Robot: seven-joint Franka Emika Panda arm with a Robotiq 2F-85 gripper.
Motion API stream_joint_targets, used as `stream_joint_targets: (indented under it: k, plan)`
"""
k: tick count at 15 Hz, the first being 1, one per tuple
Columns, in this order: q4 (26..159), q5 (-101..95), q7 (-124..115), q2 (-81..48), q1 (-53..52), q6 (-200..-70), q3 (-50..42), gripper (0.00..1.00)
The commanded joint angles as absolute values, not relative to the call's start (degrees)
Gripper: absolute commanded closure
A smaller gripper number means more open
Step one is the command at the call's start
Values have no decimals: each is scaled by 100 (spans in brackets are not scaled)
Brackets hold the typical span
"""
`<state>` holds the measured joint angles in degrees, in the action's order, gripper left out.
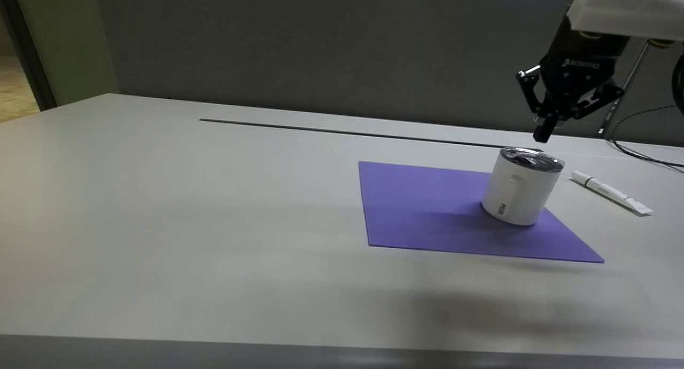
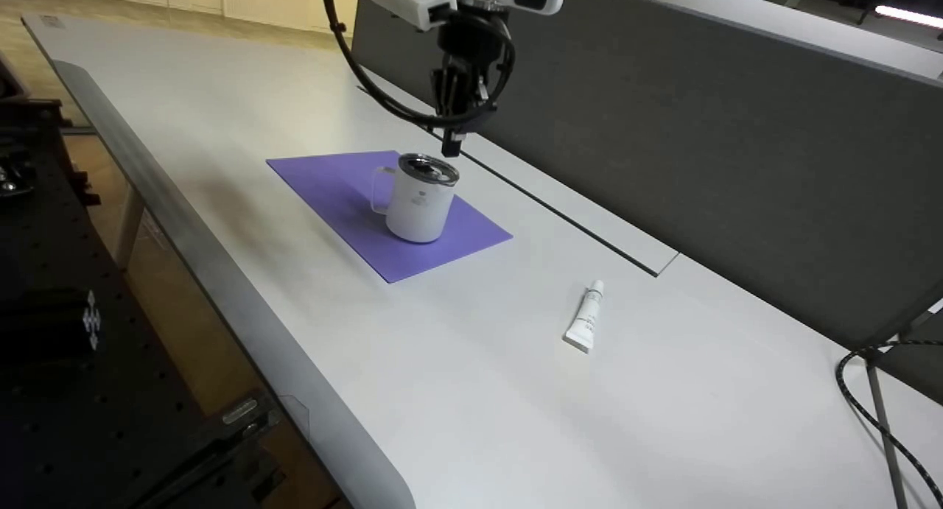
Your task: Open the mouth of the flask
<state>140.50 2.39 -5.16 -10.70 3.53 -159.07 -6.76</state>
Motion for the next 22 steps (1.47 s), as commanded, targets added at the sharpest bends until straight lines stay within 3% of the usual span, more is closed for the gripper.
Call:
stream_joint_targets:
  k: [1,12,22]
  plan:
    - [13892,583,-30,-474,526,-15049,-490,74]
    - [13599,1060,688,87,502,-13901,-537,1]
    - [13671,995,663,34,492,-13890,-532,0]
